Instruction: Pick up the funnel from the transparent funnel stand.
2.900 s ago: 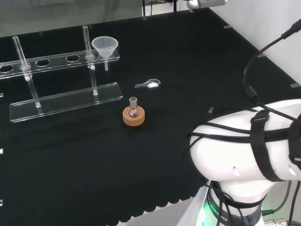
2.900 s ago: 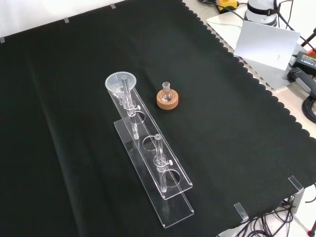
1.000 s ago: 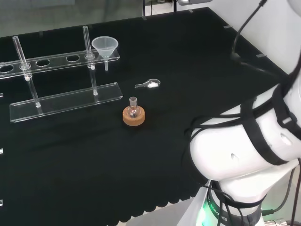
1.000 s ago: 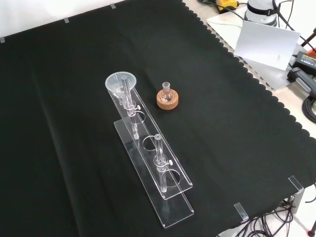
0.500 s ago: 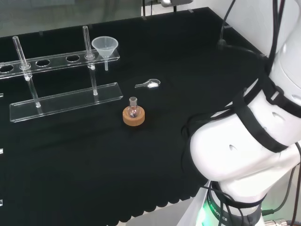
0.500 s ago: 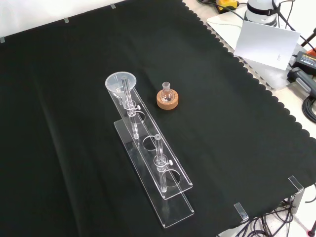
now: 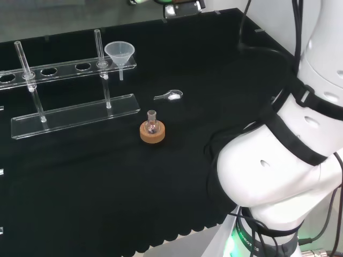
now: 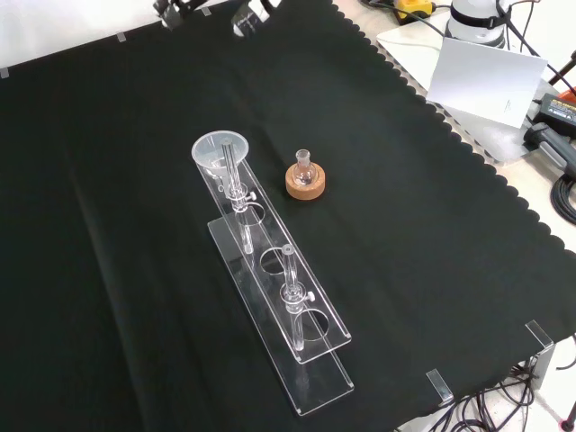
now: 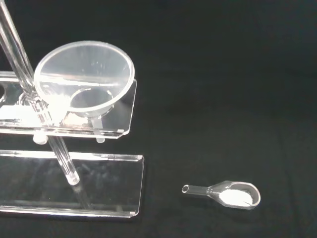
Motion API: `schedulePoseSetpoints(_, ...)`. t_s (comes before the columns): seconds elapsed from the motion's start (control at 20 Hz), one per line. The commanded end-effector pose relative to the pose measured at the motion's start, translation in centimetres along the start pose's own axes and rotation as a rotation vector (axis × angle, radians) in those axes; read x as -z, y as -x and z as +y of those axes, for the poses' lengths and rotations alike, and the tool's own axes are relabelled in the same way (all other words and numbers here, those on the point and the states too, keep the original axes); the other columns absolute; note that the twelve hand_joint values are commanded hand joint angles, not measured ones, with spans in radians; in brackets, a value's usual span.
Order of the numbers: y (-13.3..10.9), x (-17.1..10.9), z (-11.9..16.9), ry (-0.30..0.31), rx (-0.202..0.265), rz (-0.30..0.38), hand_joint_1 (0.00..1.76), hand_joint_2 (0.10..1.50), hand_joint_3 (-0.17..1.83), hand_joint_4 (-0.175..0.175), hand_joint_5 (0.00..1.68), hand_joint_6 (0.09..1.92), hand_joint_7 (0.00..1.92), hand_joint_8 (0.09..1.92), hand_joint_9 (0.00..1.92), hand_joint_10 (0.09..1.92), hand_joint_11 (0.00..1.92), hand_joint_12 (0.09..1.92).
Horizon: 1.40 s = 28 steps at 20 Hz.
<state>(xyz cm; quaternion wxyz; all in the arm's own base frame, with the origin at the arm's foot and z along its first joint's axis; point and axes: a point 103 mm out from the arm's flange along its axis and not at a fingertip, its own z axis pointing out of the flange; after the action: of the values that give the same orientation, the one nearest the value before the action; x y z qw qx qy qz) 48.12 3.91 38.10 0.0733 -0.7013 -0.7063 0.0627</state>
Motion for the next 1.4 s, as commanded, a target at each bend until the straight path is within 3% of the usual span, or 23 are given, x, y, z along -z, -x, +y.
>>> schedulePoseSetpoints(0.05,-1.8,-1.6,1.5,-0.069,-0.012,-0.016,0.03,1.05,0.35,-0.016,0.08,0.09,0.0,0.09,0.01,0.67,0.0,1.4)
schedulePoseSetpoints(0.35,-1.8,-2.5,2.4,-0.114,-0.001,-0.011,0.15,0.98,0.28,-0.019,0.03,0.09,0.0,0.09,0.0,0.57,0.0,1.37)
schedulePoseSetpoints(0.5,-2.5,-3.2,3.1,-0.151,-0.034,-0.021,0.21,0.94,0.24,-0.017,0.01,0.09,0.0,0.09,0.0,0.53,0.0,1.37)
schedulePoseSetpoints(0.8,-4.4,-5.0,3.9,-0.188,0.029,0.04,0.34,0.85,0.18,-0.019,0.0,0.09,0.0,0.09,0.0,0.49,0.0,1.42)
schedulePoseSetpoints(1.4,-6.0,-7.1,5.2,-0.267,0.077,0.067,0.46,0.78,0.09,-0.02,0.0,0.09,0.0,0.09,0.0,0.74,0.2,1.51)
